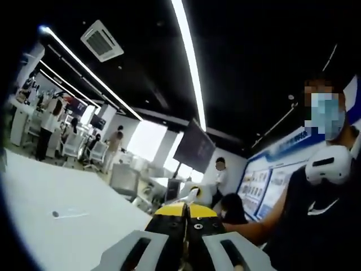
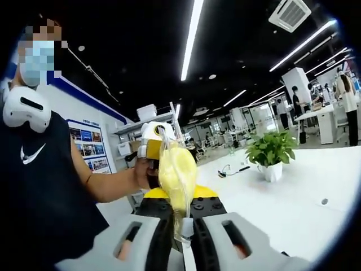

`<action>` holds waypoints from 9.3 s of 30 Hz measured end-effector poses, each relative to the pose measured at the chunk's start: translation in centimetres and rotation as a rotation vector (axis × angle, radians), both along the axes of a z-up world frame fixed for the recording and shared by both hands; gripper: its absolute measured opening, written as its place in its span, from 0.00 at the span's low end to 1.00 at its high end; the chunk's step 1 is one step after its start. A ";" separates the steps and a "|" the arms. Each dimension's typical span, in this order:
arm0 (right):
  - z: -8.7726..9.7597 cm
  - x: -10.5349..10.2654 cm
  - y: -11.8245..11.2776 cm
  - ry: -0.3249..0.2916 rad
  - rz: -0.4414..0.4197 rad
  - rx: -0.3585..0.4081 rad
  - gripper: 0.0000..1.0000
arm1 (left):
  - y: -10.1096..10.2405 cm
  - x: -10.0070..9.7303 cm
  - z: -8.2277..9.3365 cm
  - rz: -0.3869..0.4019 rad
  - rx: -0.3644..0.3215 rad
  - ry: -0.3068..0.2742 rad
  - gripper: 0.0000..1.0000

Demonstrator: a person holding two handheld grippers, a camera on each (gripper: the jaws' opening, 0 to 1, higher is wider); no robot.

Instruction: Compare the silicone blocks by pressing each to a similar depth, holding the contact briefly, and releasing to observe deformation and rebound differences across the visible hardness samples.

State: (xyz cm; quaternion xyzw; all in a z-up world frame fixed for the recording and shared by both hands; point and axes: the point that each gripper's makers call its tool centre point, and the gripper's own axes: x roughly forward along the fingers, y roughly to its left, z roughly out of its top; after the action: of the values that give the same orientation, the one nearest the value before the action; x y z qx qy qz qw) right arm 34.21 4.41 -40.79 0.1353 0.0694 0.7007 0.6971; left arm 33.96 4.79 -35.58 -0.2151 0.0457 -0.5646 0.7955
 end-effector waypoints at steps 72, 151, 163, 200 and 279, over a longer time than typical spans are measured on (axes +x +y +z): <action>-0.6 -1.7 0.8 -0.040 0.053 -0.030 0.04 | 1.1 -1.1 -0.7 0.056 0.061 -0.053 0.00; -17.2 3.7 -17.1 -0.077 -0.658 -0.395 0.96 | 4.7 3.5 -10.5 0.265 0.051 0.187 0.00; -19.3 3.2 -18.6 -0.058 -0.720 -0.410 0.96 | 5.9 3.9 -13.5 0.316 0.023 0.260 0.00; -23.5 1.6 -20.3 0.030 -0.757 -0.476 0.96 | 7.8 4.2 -24.9 0.417 -0.073 0.580 0.00; -26.2 0.9 -21.1 0.089 -0.761 -0.537 0.96 | 16.9 8.1 -42.6 0.766 0.283 0.730 0.03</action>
State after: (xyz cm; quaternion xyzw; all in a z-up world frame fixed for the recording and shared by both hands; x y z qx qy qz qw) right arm 35.11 -16.66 -66.99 -0.0042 0.2237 0.3458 0.9113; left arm 42.04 21.69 -78.22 -0.2890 0.3127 -0.1117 0.8979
